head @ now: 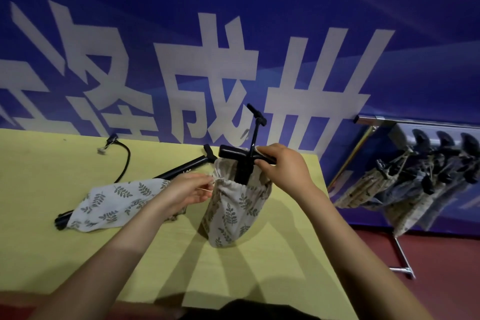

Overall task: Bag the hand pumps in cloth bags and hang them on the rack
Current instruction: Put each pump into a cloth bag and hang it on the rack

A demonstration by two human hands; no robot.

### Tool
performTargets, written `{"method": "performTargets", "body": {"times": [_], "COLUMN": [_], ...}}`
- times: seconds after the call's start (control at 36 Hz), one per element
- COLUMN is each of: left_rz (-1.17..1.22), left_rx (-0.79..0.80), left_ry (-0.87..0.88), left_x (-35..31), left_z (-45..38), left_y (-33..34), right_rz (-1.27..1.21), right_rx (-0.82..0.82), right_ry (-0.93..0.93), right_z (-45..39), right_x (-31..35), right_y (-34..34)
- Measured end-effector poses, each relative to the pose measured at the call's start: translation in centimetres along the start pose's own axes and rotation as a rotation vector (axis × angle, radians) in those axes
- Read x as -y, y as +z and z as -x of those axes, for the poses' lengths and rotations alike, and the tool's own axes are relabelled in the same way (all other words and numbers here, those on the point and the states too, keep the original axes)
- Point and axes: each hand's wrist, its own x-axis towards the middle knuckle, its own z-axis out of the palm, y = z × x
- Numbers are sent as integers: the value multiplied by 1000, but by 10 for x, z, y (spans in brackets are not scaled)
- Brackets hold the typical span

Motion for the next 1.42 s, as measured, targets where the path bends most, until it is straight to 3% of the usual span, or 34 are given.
{"method": "performTargets", "body": {"times": [0.17, 0.25, 0.47, 0.64, 0.81, 0.89, 1.03, 1.17, 1.28, 1.42], "left_rz": [386, 402, 228, -231, -375, -252, 59, 193, 222, 188], "left_rx": [-93, -50, 56, 88, 202, 296, 316, 304, 320, 288], "left_ry": [129, 200, 302, 540, 664, 604, 455, 477, 523, 567], "left_x": [-27, -38, -43, -52, -54, -48, -38, -43, -54, -56], "left_z": [6, 7, 21, 31, 23, 26, 32, 40, 38, 38], "left_y": [3, 0, -16, -31, -38, -33, -20, -2, 14, 53], "right_rz": [-61, -57, -1, -4, -16, -136, -519, -697, -583, -582], "right_rx": [-43, -61, -67, -137, -118, -154, -282, -248, -272, -168], "right_ry": [-6, -39, -37, 16, -49, -55, 101, 130, 140, 233], "right_z": [6, 7, 13, 18, 24, 25, 25, 23, 32, 46], "right_x": [12, 19, 43, 55, 71, 81, 110, 128, 119, 90], "right_y": [6, 10, 17, 22, 34, 42, 35, 15, -2, -17]}}
